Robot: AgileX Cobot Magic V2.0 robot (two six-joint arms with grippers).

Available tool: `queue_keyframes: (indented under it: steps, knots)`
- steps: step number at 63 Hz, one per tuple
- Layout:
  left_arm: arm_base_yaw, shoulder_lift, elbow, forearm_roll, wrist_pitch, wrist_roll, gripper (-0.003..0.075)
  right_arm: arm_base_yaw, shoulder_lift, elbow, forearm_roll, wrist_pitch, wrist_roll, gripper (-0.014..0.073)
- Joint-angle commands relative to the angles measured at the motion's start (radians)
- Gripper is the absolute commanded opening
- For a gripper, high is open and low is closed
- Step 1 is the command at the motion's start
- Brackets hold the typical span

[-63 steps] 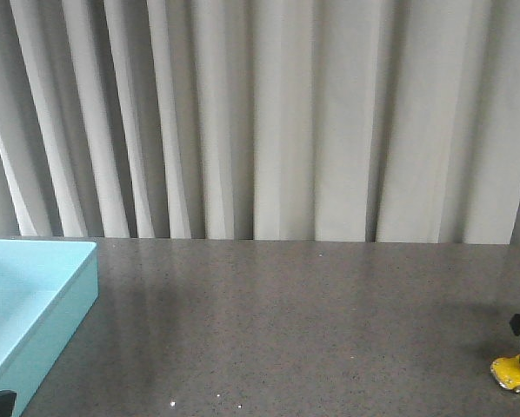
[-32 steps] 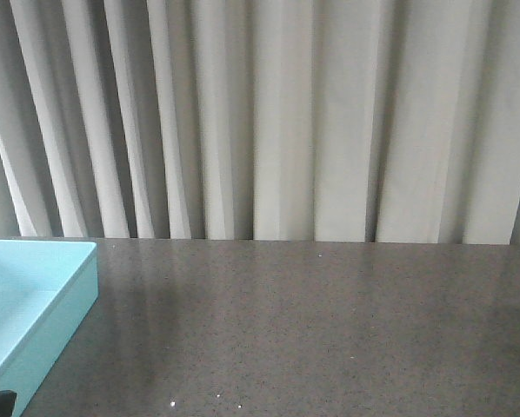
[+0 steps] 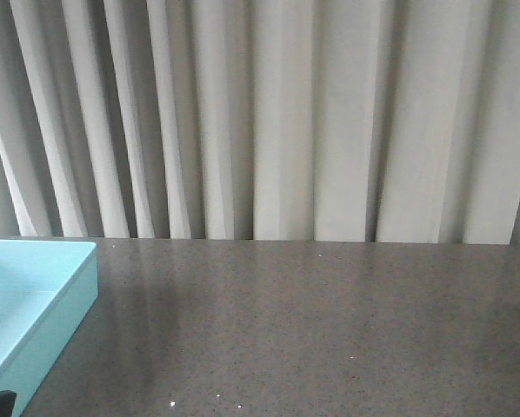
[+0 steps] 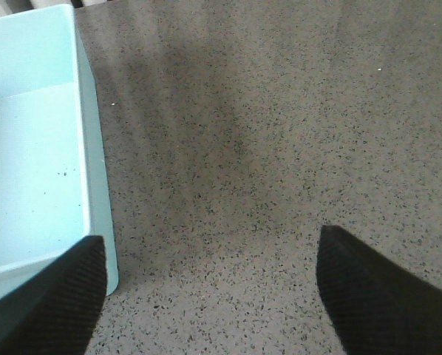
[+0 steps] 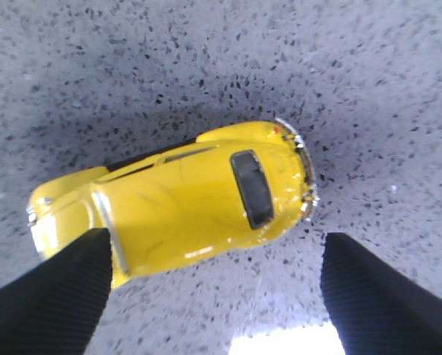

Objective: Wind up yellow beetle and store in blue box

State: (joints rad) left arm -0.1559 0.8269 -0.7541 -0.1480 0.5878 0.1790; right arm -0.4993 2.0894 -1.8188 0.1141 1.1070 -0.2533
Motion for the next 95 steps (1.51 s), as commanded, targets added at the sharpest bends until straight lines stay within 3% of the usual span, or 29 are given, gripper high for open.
queue_keyframes:
  steps: [1, 10, 29, 46, 58, 67, 75, 95]
  knots:
    - [-0.007, -0.003, -0.030, -0.014, -0.071, -0.003, 0.0556, 0.008, -0.135, -0.030, 0.069, -0.013, -0.049, 0.0561]
    - [-0.007, -0.003, -0.030, -0.014, -0.071, -0.003, 0.0556, 0.052, -0.248, -0.030, 0.117, 0.007, -0.064, 0.0561]
    - [-0.007, -0.003, -0.030, -0.014, -0.071, -0.003, 0.0556, 0.260, -0.486, 0.012, 0.025, 0.053, -0.004, 0.0561]
    - [-0.007, -0.003, -0.030, -0.014, -0.071, -0.003, 0.0556, 0.500, -0.797, 0.413, -0.036, -0.182, 0.053, 0.0561]
    - [-0.007, -0.003, -0.030, -0.014, -0.071, -0.003, 0.0556, 0.630, -0.968, 0.699, -0.222, -0.236, 0.267, 0.0561]
    - [-0.007, -0.003, -0.030, -0.014, -0.071, -0.003, 0.0556, 0.646, -1.089, 0.889, -0.292, -0.275, 0.366, 0.0561]
    - [-0.007, -0.003, -0.030, -0.014, -0.071, -0.003, 0.0556, 0.646, -1.209, 1.036, -0.285, -0.312, 0.376, 0.0561]
    - [-0.007, -0.003, -0.030, -0.014, -0.071, -0.003, 0.0556, 0.646, -1.430, 1.210, -0.288, -0.345, 0.378, 0.0561]
